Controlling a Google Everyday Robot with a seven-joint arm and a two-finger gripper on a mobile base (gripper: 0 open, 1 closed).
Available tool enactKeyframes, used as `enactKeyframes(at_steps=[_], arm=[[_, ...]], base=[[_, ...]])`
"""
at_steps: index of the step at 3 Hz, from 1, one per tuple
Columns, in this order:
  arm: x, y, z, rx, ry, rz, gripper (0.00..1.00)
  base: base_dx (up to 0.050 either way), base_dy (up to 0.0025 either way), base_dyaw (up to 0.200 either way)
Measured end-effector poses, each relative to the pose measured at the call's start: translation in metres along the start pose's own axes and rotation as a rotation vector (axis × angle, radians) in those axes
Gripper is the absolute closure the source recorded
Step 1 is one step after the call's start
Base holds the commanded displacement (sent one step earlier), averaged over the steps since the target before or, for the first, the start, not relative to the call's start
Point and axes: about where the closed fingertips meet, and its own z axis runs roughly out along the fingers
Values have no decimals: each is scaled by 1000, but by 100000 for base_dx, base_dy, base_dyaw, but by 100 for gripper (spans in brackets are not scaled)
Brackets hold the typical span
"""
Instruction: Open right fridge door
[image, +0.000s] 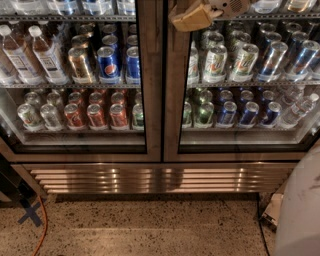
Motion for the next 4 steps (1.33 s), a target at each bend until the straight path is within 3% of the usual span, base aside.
enactKeyframes(at_steps=[4], arm=[[2, 1, -6, 16, 2, 5, 100]], base=[[0, 0, 0]])
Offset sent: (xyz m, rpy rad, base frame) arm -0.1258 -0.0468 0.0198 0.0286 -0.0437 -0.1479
